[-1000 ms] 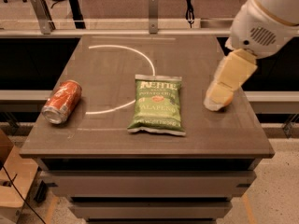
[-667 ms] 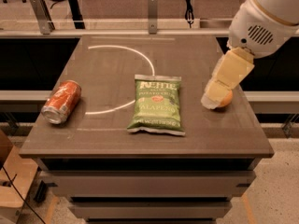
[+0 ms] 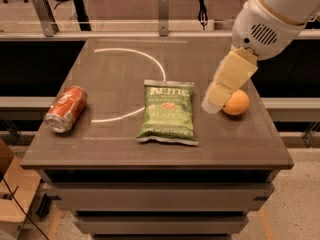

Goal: Place coke can upright

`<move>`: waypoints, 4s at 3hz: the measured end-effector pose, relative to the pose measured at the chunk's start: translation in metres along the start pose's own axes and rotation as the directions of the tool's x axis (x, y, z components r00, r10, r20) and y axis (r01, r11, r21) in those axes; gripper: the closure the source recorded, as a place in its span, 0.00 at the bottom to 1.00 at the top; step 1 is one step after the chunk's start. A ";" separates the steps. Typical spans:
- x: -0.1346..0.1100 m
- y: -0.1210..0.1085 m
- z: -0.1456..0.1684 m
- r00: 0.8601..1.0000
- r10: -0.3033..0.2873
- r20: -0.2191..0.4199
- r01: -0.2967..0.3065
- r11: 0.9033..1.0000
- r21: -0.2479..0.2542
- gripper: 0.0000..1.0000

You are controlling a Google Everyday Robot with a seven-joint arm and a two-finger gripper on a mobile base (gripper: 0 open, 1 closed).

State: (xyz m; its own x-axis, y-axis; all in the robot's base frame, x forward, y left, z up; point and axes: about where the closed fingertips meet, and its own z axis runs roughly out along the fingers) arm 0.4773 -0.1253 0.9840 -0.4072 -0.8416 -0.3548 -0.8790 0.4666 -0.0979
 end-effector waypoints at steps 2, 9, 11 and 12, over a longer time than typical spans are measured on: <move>-0.072 0.027 0.022 0.996 0.059 0.065 -0.052 0.993 -0.109 0.00; -0.238 0.083 0.147 0.981 0.194 0.026 -0.183 0.955 -0.231 0.00; -0.295 0.097 0.200 0.961 0.275 0.039 -0.259 0.937 -0.235 0.00; -0.295 0.097 0.200 0.961 0.275 0.039 -0.259 0.937 -0.235 0.00</move>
Offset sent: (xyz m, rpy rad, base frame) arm 0.0200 0.1366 -0.0008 0.1832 0.1401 -0.0285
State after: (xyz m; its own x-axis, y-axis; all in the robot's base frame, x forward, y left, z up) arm 0.5622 0.2229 0.8932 -0.6233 -0.6696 -0.4039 -0.7765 0.5909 0.2187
